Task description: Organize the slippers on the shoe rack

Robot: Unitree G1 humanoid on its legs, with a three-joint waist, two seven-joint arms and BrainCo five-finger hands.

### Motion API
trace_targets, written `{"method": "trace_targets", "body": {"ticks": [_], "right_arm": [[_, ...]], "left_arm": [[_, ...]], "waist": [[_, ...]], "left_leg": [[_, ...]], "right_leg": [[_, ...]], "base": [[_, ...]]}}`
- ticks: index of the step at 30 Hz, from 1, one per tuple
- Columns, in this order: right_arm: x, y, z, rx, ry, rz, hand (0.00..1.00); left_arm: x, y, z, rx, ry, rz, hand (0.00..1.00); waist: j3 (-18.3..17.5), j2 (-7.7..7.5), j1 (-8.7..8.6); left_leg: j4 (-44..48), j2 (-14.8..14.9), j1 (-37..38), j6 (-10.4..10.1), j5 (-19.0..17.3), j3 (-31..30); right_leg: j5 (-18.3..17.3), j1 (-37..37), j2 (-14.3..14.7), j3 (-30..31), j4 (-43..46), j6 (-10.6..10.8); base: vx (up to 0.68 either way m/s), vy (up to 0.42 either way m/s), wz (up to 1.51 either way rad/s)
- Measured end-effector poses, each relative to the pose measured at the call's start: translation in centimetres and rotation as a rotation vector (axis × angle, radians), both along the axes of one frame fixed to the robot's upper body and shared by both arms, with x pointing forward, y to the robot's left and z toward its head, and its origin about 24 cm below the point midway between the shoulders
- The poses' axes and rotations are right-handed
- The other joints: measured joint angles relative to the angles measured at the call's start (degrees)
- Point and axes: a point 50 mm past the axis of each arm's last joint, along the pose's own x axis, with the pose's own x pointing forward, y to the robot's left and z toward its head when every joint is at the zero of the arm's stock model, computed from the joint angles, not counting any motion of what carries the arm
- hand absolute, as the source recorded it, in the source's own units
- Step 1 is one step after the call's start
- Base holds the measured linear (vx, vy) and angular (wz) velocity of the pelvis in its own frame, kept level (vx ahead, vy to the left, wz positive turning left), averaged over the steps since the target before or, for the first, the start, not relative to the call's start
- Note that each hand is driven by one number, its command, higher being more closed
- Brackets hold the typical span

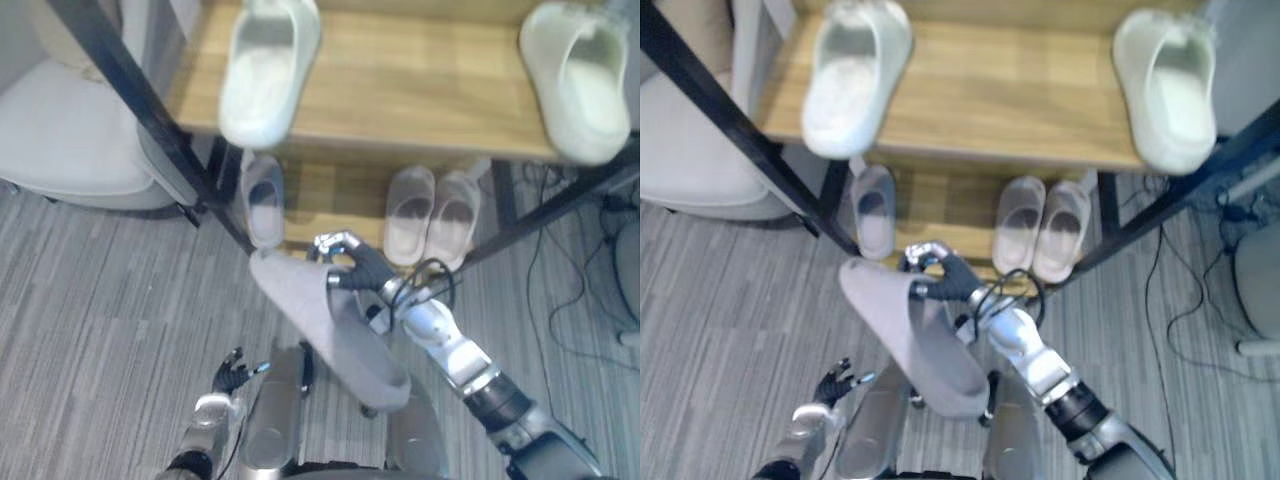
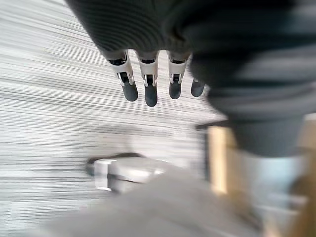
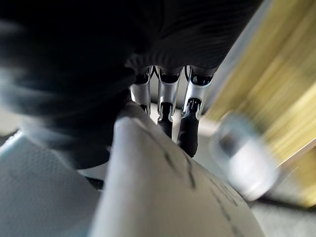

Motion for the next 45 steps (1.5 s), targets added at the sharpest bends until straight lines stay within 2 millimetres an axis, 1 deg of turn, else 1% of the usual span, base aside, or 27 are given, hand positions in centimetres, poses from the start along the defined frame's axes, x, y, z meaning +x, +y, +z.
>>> {"method": "trace_targets", "body": {"ticks": [2,3,4,5,6,7,8,11,12,13,14,15,17,18,21,22,23,27,29,32,34,35,41,45], "right_arm": [[0.8,-0.7,0.7,0.000,-0.025,-0.056,1.00],[1.7,-1.1,1.4,-0.011,-0.056,-0.106,1.00],[2.2,-1.3,1.9,-0.012,-0.071,-0.131,1.00],[3.1,-1.5,2.7,-0.028,-0.104,-0.184,1.00],[3.3,-1.6,2.9,-0.032,-0.112,-0.196,1.00],[4.0,-1.8,4.4,-0.031,-0.165,-0.245,1.00],[4.1,-1.8,4.7,-0.026,-0.175,-0.251,1.00],[4.6,-2.1,8.7,0.027,-0.309,-0.324,1.00],[4.6,-2.2,9.1,0.036,-0.322,-0.337,1.00],[4.7,-2.5,10.3,0.070,-0.355,-0.365,1.00],[4.7,-2.7,11.2,0.091,-0.377,-0.384,1.00],[4.7,-2.7,11.5,0.098,-0.386,-0.388,1.00],[4.6,-2.6,13.7,0.109,-0.465,-0.430,1.00],[4.6,-2.7,13.9,0.114,-0.470,-0.433,1.00],[4.8,-3.7,16.3,0.154,-0.538,-0.533,1.00],[4.9,-3.8,16.4,0.155,-0.538,-0.542,1.00],[5.4,-3.9,16.9,0.134,-0.541,-0.575,1.00],[6.3,-4.1,18.3,0.111,-0.558,-0.653,1.00],[6.7,-4.3,18.6,0.102,-0.547,-0.677,1.00],[7.0,-4.4,19.0,0.078,-0.557,-0.723,1.00],[7.3,-4.8,19.2,0.067,-0.553,-0.759,1.00],[7.5,-5.0,19.4,0.041,-0.561,-0.787,0.00],[7.6,-5.3,20.6,0.045,-0.601,-0.863,0.00],[7.8,-5.3,20.2,0.078,-0.582,-0.889,0.00]], "left_arm": [[-0.4,-0.1,-0.3,-0.003,0.024,0.002,0.00],[-0.7,-0.2,-0.5,-0.006,0.040,0.003,0.00],[-0.6,-0.4,-0.5,-0.009,0.039,0.004,0.00],[-0.5,-0.7,-0.5,-0.011,0.034,0.009,0.00],[-0.4,-0.8,-0.5,-0.015,0.031,0.010,0.00],[-0.2,-1.2,-0.4,-0.035,0.017,0.037,0.00],[-0.1,-1.3,-0.4,-0.039,0.015,0.042,0.00],[1.0,-1.9,0.3,-0.077,-0.044,0.085,0.00],[1.2,-1.9,0.4,-0.080,-0.056,0.090,0.00],[1.8,-1.9,1.0,-0.087,-0.096,0.111,0.00],[2.2,-1.9,1.4,-0.092,-0.124,0.124,0.00],[2.4,-1.9,1.5,-0.091,-0.133,0.127,0.00],[3.1,-1.9,2.2,-0.092,-0.180,0.128,0.00],[3.2,-2.0,2.3,-0.092,-0.183,0.128,0.00],[3.7,-2.0,2.9,-0.098,-0.219,0.153,0.00],[3.7,-2.0,2.9,-0.099,-0.219,0.157,0.00],[3.7,-1.9,2.9,-0.102,-0.221,0.172,0.00],[3.8,-1.9,3.0,-0.106,-0.229,0.181,0.00],[3.9,-1.9,3.1,-0.100,-0.234,0.189,0.00],[4.1,-1.9,3.2,-0.096,-0.242,0.193,0.00],[4.3,-1.9,3.4,-0.096,-0.257,0.193,0.00],[4.4,-1.9,3.6,-0.098,-0.264,0.200,0.00],[5.5,-2.4,4.2,-0.093,-0.292,0.181,0.00],[6.0,-2.5,4.6,-0.085,-0.307,0.188,0.00]], "waist": [[0.6,0.07,0.60],[0.7,0.13,1.02],[0.8,0.17,1.26],[1.1,0.20,1.92],[1.2,0.19,2.09],[2.1,0.19,2.83],[2.2,0.17,2.96],[3.1,0.02,4.44],[3.2,0.06,4.71],[3.5,-0.02,5.45],[3.6,-0.02,5.74],[3.6,-0.02,5.83],[3.6,-0.02,6.16],[3.6,-0.02,6.18],[3.6,-0.03,6.54],[3.6,-0.03,6.60],[3.6,-0.03,6.86],[3.6,-0.04,7.29],[3.6,-0.04,7.58],[3.6,-0.04,7.73],[3.5,-0.05,7.80],[3.5,-0.06,7.89],[3.3,-0.12,8.61],[3.3,-0.11,8.75]], "left_leg": [[2.7,0.1,-2.7,0.0,-0.7,0.0],[5.7,0.2,-6.2,0.1,-1.4,-0.2],[7.1,0.3,-8.0,0.4,-1.8,-0.4],[9.6,0.6,-10.9,0.2,-2.3,-0.7],[10.2,0.6,-11.5,0.3,-2.4,-0.7],[13.2,0.7,-14.5,0.6,-3.2,-0.9],[13.8,0.7,-15.0,0.7,-3.3,-1.0],[18.3,0.8,-21.4,0.6,-4.4,-1.2],[18.7,0.8,-22.0,0.6,-4.4,-1.3],[19.6,0.7,-23.4,0.4,-4.7,-1.3],[20.0,0.6,-24.4,0.5,-4.7,-1.3],[20.2,0.6,-24.9,0.5,-4.7,-1.3],[21.2,0.2,-27.4,0.4,-4.8,-1.6],[21.3,0.1,-27.5,0.3,-4.8,-1.6],[22.4,-0.9,-29.6,0.0,-4.9,-2.4],[22.5,-0.9,-29.7,0.0,-4.9,-2.5],[22.9,-1.0,-30.1,-0.2,-5.1,-2.8],[23.9,-1.5,-32.4,-0.5,-5.1,-3.6],[24.1,-1.6,-32.9,-0.6,-5.0,-3.7],[24.3,-1.8,-33.3,-0.8,-4.9,-4.2],[24.3,-2.3,-33.4,-1.2,-4.7,-4.4],[24.3,-2.6,-33.4,-1.4,-4.6,-4.6],[24.3,-2.8,-34.6,-2.4,-4.0,-5.8],[23.9,-3.2,-34.7,-3.2,-3.5,-6.4]], "right_leg": [[-1.1,-2.7,-0.3,0.1,3.0,-0.2],[-2.1,-6.0,-0.6,0.0,6.1,-0.4],[-2.6,-7.7,-0.7,-0.1,7.4,-0.5],[-3.4,-10.4,-0.8,-0.2,9.8,-0.7],[-3.5,-11.0,-0.8,-0.2,10.4,-0.7],[-4.3,-13.8,-1.2,0.0,13.6,-0.9],[-4.5,-14.4,-1.2,0.0,14.2,-1.0],[-6.2,-20.6,-1.7,0.3,19.1,-0.9],[-6.4,-21.2,-1.8,0.3,19.5,-0.7],[-6.8,-22.6,-2.1,0.4,20.7,-0.7],[-7.1,-23.6,-2.4,0.3,21.4,-0.8],[-7.2,-24.0,-2.5,0.3,21.6,-0.8],[-7.8,-26.2,-3.1,0.2,23.0,-0.7],[-7.9,-26.4,-3.3,0.2,23.2,-0.7],[-9.3,-28.0,-4.5,-0.6,25.2,-0.8],[-9.3,-28.1,-4.5,-0.6,25.3,-0.9],[-9.6,-28.4,-4.5,-0.7,25.8,-0.9],[-10.5,-30.1,-5.0,-1.4,27.2,-1.5],[-10.7,-30.7,-5.3,-1.5,27.8,-1.4],[-11.1,-30.8,-5.5,-2.1,28.1,-1.9],[-11.6,-30.7,-6.1,-2.4,28.6,-1.8],[-11.8,-30.7,-6.4,-2.5,29.0,-2.0],[-12.1,-31.5,-6.4,-3.7,29.5,-3.0],[-12.3,-31.7,-6.6,-4.0,29.9,-3.3]], "base": [[-0.09,-0.007,0.02],[-0.09,-0.014,0.05],[-0.09,-0.014,0.04],[-0.05,-0.010,0.01],[-0.08,-0.010,0.00],[-0.05,-0.007,0.01],[-0.06,-0.007,0.02],[-0.07,-0.002,-0.01],[-0.05,-0.004,0.03],[-0.05,-0.008,0.06],[-0.05,-0.010,0.06],[-0.05,-0.016,0.09],[-0.04,-0.016,0.08],[-0.01,-0.013,0.13],[-0.02,-0.040,0.22],[-0.02,-0.053,0.11],[-0.02,-0.033,0.08],[-0.02,-0.039,0.11],[-0.02,-0.019,0.07],[-0.03,-0.021,0.10],[-0.04,-0.023,0.14],[-0.04,-0.027,0.13],[-0.04,-0.027,0.08],[-0.03,-0.024,0.08]]}}
